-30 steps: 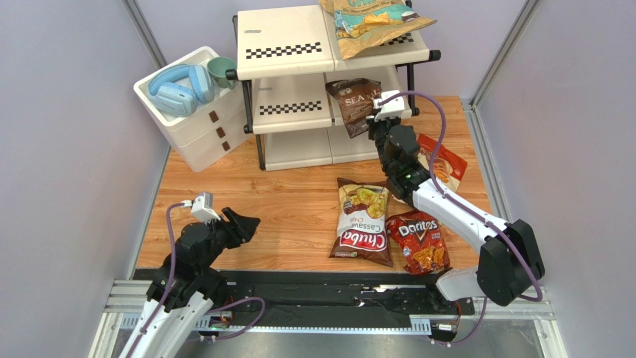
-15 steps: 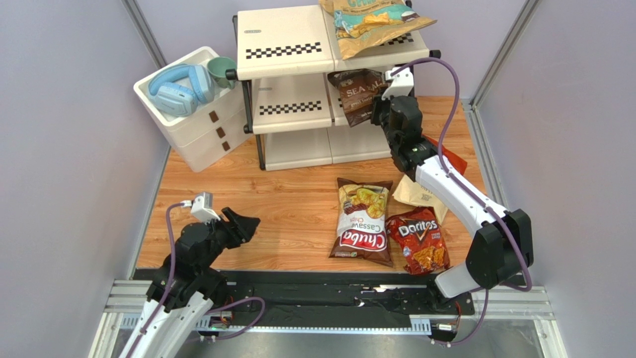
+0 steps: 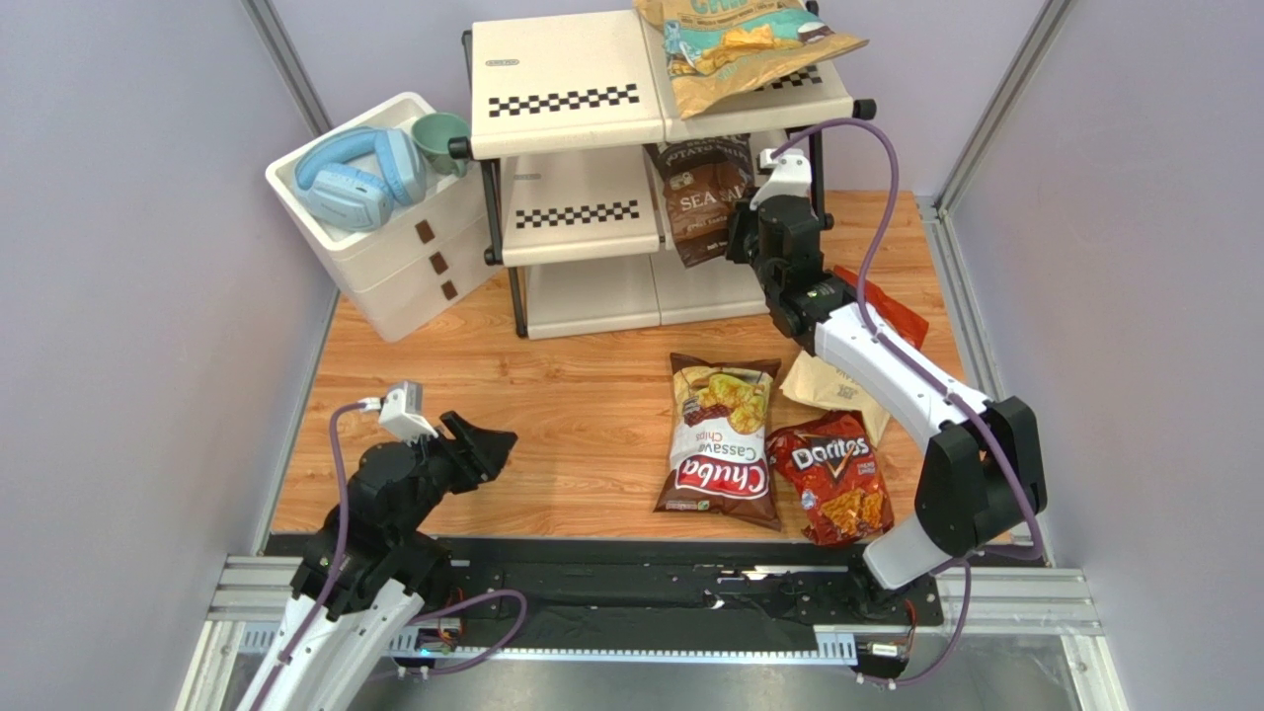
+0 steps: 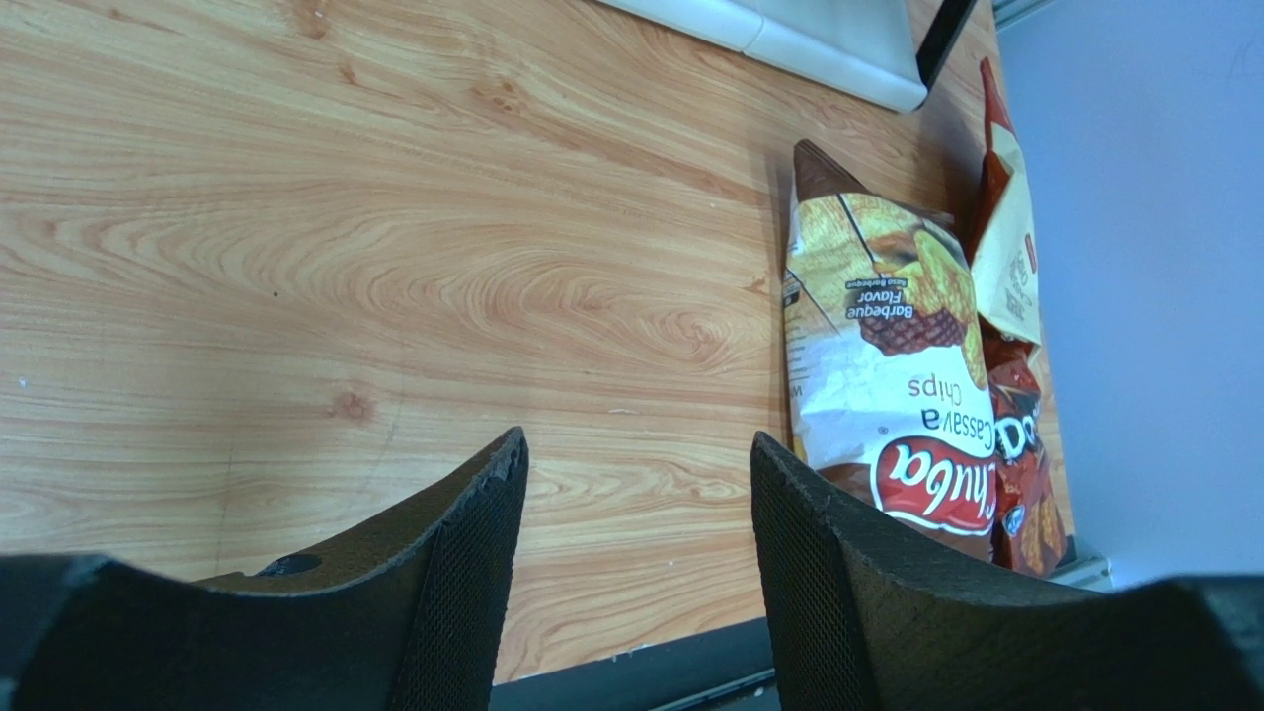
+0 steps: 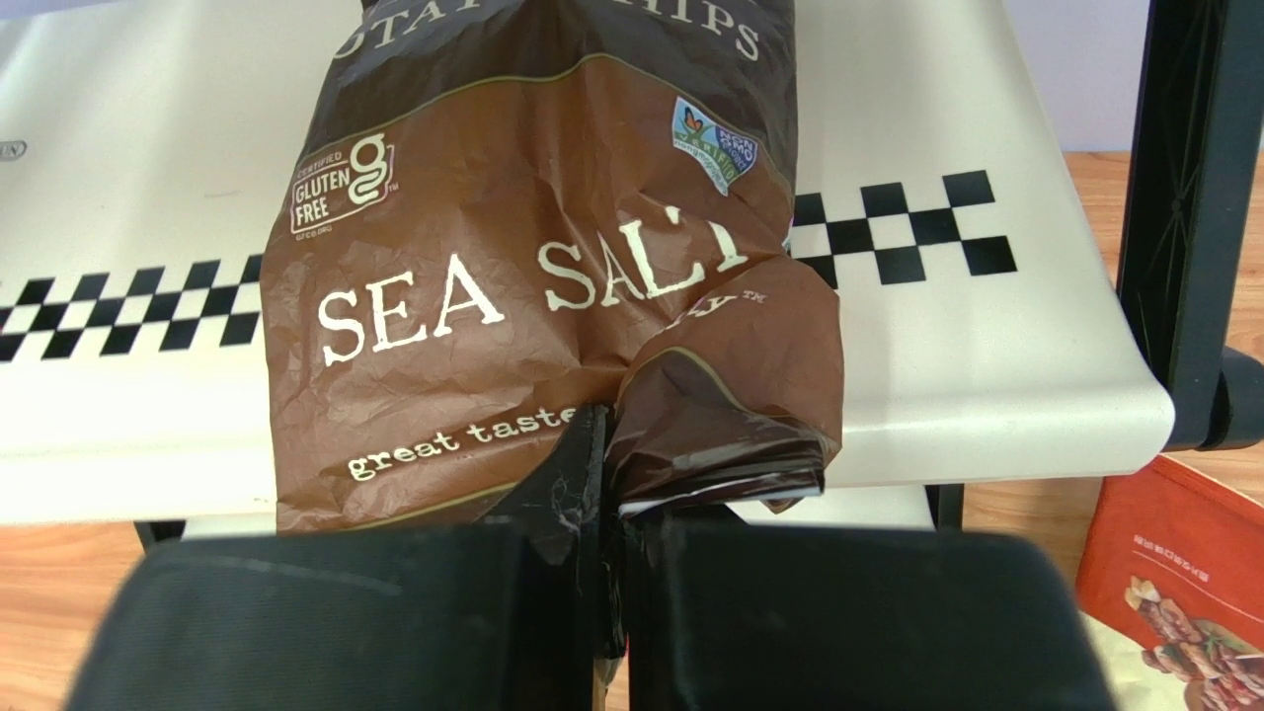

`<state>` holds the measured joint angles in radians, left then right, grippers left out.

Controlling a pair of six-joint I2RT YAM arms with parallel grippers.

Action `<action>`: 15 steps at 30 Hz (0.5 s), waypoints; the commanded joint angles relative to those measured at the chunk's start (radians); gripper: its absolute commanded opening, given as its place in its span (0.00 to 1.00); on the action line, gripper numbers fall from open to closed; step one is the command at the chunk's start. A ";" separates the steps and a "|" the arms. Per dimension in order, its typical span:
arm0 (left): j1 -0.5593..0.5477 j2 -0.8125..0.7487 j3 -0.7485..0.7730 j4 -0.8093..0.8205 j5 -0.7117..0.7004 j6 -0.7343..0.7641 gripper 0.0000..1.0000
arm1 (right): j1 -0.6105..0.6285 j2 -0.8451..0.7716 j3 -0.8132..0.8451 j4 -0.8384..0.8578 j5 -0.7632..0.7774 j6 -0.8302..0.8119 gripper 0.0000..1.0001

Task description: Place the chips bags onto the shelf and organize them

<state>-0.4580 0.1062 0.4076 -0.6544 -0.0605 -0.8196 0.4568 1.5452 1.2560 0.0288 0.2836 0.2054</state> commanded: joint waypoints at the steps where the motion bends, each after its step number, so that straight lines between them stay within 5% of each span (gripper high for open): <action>1: -0.001 -0.003 0.007 0.022 0.014 0.025 0.62 | -0.003 0.051 0.044 0.034 0.061 0.049 0.02; 9: -0.001 0.003 0.005 0.021 0.021 0.023 0.62 | -0.018 0.161 0.198 -0.024 0.100 0.078 0.02; 15: -0.001 0.004 0.005 0.024 0.016 0.027 0.62 | -0.020 0.098 0.105 -0.015 0.074 0.115 0.06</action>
<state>-0.4580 0.1062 0.4072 -0.6544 -0.0540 -0.8196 0.4416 1.6981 1.4120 0.0177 0.3473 0.2813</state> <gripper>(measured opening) 0.620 0.036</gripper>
